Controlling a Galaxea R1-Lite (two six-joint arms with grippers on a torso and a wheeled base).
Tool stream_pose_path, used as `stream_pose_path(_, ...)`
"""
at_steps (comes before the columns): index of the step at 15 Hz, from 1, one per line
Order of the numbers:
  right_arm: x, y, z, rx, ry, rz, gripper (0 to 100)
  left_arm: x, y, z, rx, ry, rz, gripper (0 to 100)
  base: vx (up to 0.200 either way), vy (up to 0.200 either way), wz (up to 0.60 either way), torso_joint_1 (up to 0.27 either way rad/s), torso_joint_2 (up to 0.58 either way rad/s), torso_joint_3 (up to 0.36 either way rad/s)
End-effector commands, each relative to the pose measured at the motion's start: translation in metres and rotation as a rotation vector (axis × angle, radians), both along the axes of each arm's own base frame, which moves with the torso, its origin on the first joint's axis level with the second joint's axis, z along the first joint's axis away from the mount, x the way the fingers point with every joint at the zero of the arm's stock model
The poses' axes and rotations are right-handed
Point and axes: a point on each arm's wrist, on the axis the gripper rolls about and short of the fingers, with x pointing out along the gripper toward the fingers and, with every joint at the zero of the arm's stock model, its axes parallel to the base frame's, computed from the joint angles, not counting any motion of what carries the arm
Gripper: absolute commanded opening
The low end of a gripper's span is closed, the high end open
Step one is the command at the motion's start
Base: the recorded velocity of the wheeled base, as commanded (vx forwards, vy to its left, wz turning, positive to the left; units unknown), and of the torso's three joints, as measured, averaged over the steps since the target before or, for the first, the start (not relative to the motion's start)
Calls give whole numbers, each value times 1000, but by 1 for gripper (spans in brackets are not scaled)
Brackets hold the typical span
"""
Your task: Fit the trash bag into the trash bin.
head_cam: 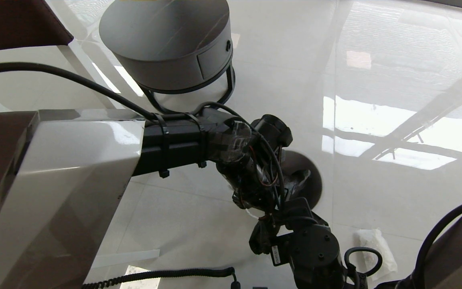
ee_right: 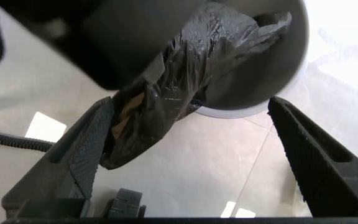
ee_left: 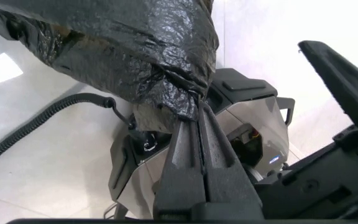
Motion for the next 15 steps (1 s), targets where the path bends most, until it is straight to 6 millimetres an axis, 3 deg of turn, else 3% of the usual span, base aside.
stream_pose_path(1, -1, 0, 1, 4, -2, 3, 100, 0, 0, 0, 0, -1, 1, 0, 0, 0, 0, 0, 0, 0)
stream_pose_path(15, -3, 1, 0, 22, -13, 16, 100, -4, -5, 0, 116, -128, 26, 0, 0, 0, 0, 0, 0, 0)
